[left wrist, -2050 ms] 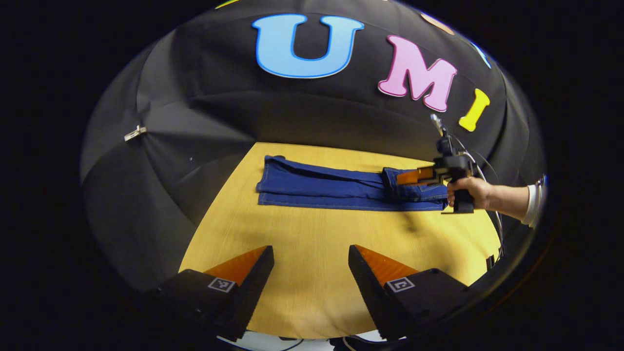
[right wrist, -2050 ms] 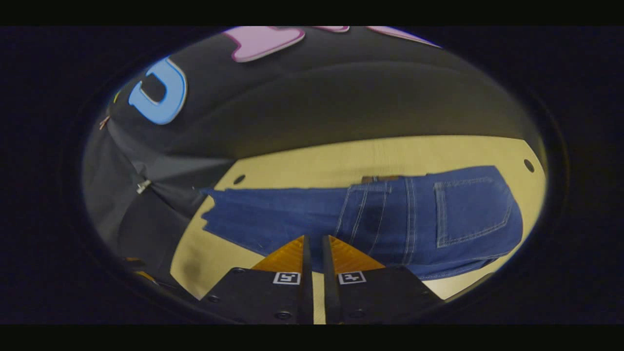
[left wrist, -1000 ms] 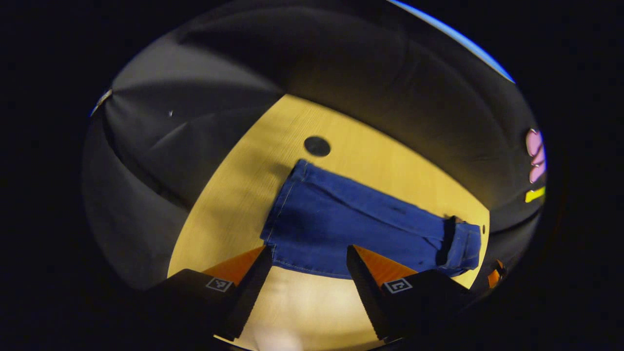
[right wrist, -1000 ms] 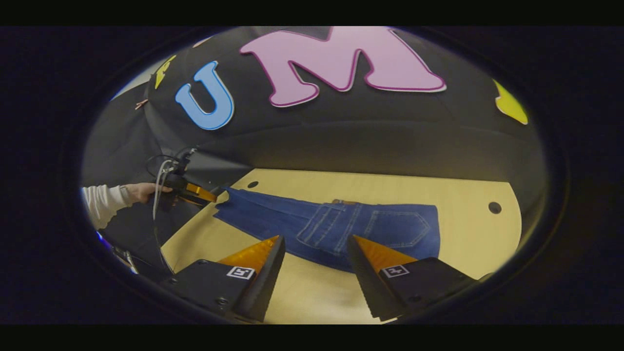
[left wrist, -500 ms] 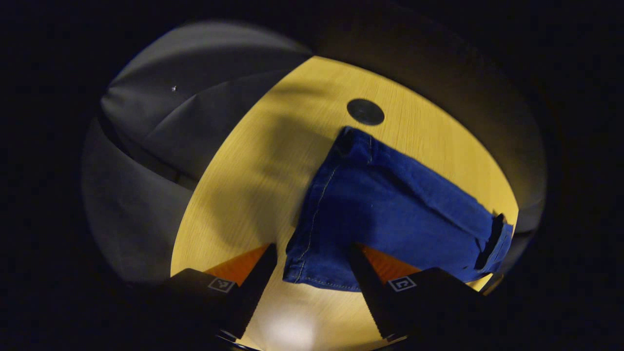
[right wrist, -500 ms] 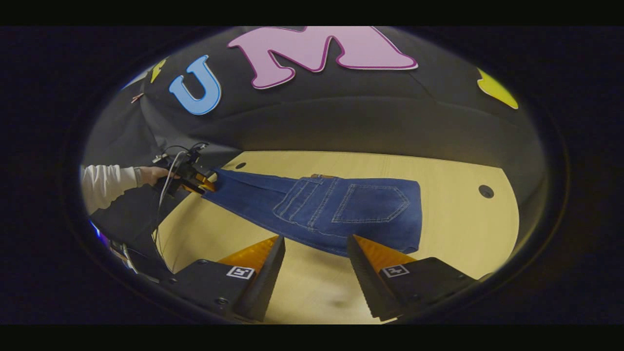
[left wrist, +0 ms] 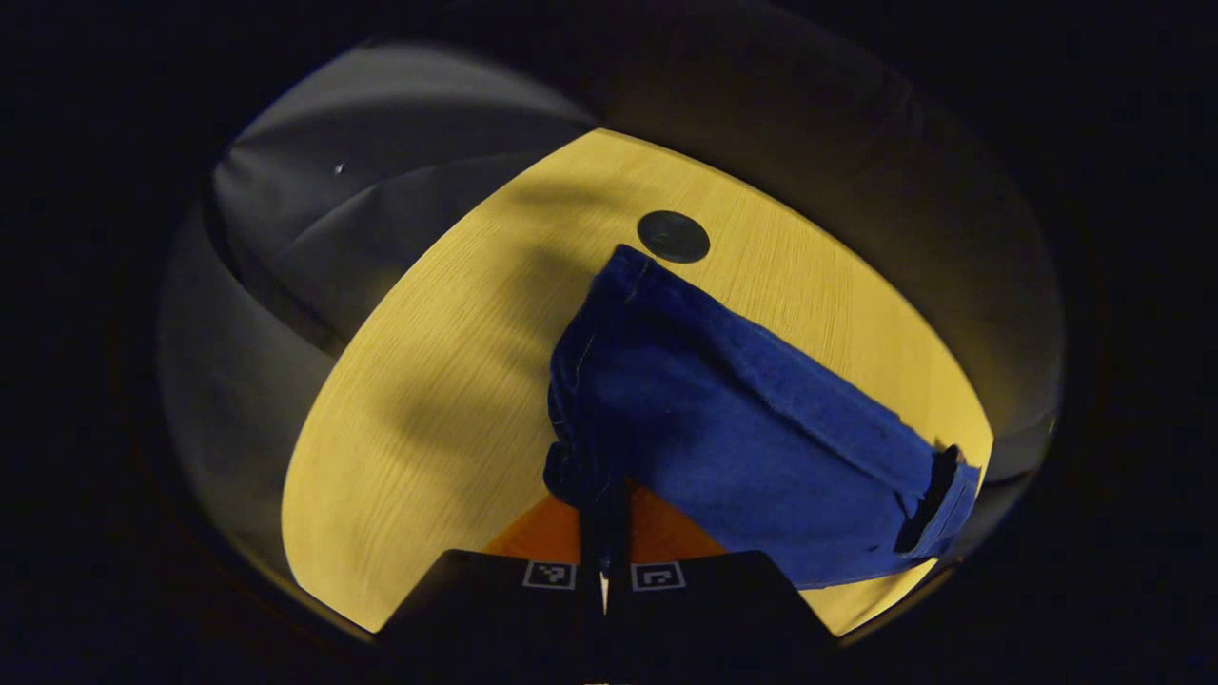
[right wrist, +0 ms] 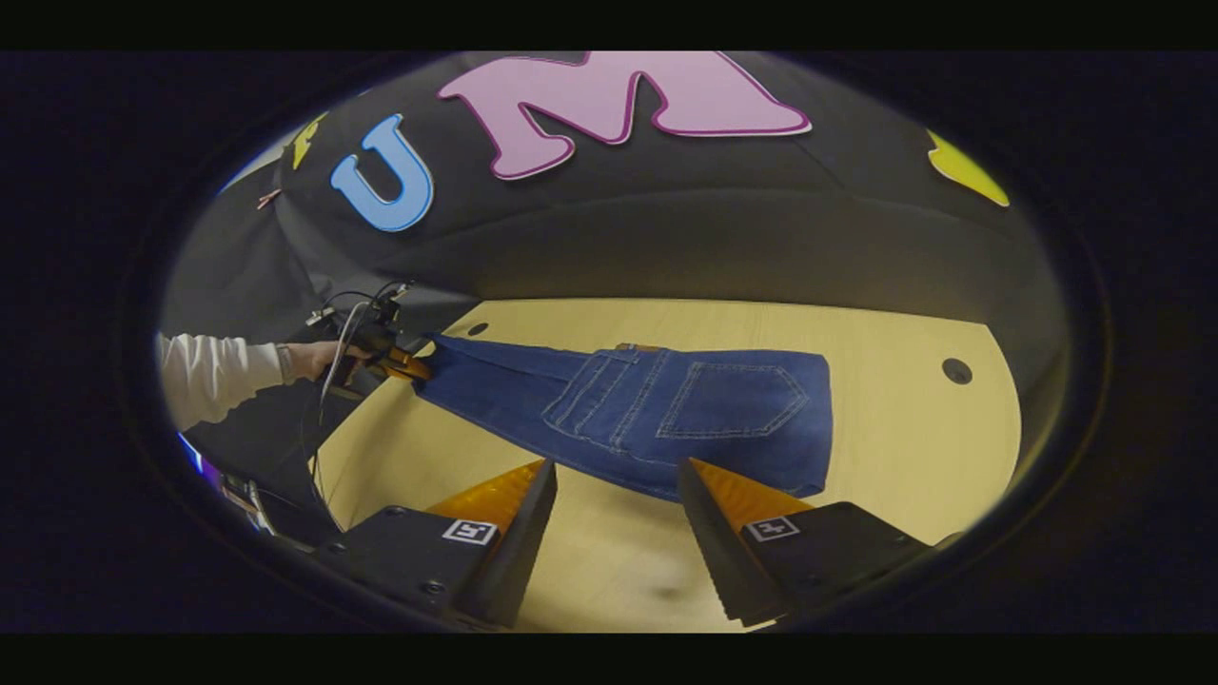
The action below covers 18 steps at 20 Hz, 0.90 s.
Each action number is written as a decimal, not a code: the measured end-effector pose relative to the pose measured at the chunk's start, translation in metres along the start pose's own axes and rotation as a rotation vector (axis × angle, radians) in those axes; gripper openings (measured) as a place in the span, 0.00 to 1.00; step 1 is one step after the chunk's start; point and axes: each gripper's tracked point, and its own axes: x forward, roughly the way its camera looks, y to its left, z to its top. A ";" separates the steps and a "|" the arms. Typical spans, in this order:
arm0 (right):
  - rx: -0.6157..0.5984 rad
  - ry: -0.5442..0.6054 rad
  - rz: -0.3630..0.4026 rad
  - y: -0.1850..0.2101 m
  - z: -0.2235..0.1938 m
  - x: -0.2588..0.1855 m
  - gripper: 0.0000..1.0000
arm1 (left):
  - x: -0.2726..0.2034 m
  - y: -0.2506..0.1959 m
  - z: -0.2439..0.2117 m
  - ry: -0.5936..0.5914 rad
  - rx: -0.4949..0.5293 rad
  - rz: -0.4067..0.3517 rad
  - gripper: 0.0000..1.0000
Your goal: Grasp the waist and the cuffs of the jeans and fold them to make the two legs overlap; first hold the waist and fold one-third of the jeans toward the cuffs, then hold the cuffs and fold the remaining one-third in the same direction to finish folding.
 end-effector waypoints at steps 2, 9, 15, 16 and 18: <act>-0.002 -0.004 -0.002 -0.002 0.000 -0.005 0.79 | -0.018 -0.017 0.009 -0.050 0.031 -0.074 0.07; 0.046 -0.045 -0.003 -0.005 0.009 -0.022 0.79 | -0.135 -0.144 0.019 -0.199 0.135 -0.380 0.06; 0.043 -0.102 -0.004 -0.006 0.020 -0.057 0.79 | -0.202 -0.308 -0.031 -0.261 0.312 -0.559 0.06; 0.044 -0.112 -0.007 -0.007 0.021 -0.065 0.79 | -0.206 -0.337 -0.047 -0.263 0.362 -0.573 0.06; 0.061 -0.129 -0.011 -0.011 0.021 -0.084 0.79 | -0.207 -0.404 -0.092 -0.218 0.426 -0.640 0.06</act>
